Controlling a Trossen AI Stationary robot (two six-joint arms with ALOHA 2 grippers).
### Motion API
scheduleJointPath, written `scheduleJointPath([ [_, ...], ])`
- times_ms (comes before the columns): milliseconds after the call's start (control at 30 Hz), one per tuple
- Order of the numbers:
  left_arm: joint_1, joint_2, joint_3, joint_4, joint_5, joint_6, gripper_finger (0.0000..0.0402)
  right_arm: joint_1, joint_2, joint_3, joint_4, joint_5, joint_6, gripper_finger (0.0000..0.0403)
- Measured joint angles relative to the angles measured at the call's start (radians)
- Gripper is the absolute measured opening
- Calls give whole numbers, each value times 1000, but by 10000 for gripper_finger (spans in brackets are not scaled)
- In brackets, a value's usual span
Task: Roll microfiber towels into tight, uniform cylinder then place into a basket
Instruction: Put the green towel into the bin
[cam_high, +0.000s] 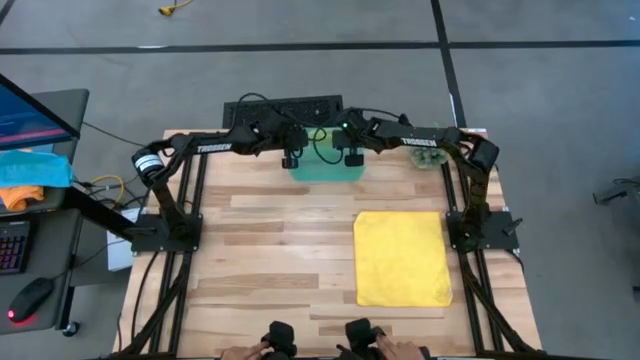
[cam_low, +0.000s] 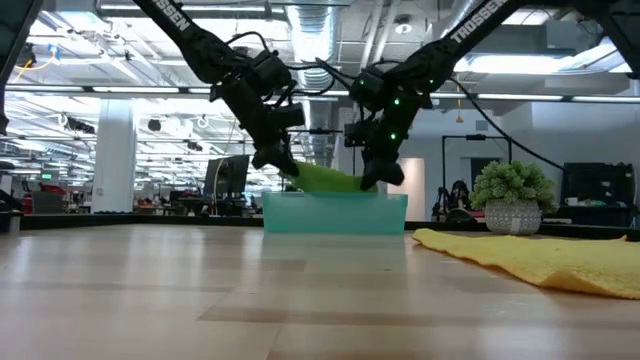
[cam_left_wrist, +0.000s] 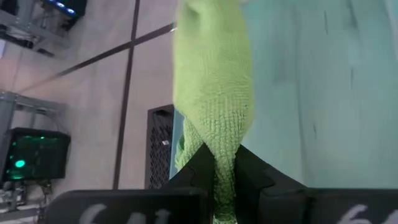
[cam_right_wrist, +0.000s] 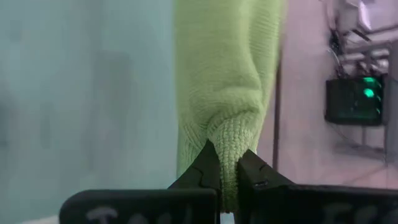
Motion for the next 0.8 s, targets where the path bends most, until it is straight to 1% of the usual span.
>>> scheduleJointPath([
  [133, -3, 0, 0, 5, 1, 19, 16, 3, 29, -1, 13, 6, -32, 23],
  [433, -4, 15, 0, 10, 10, 7, 16, 8, 16, 0, -24, 47, 6, 23],
  [533, -3, 62, 12, 11, 21, -12, 16, 8, 17, -1, -53, 47, 6, 23],
  [600, 4, 97, 30, -21, 31, -32, 16, 13, 19, -1, -60, 35, 16, 23],
  [700, 8, 149, 88, -85, 30, -44, 16, 16, 20, -1, -71, 38, 31, 23],
  [800, 15, 191, 144, -151, 30, -55, 16, 4, 21, -2, -75, 1, 37, 23],
])
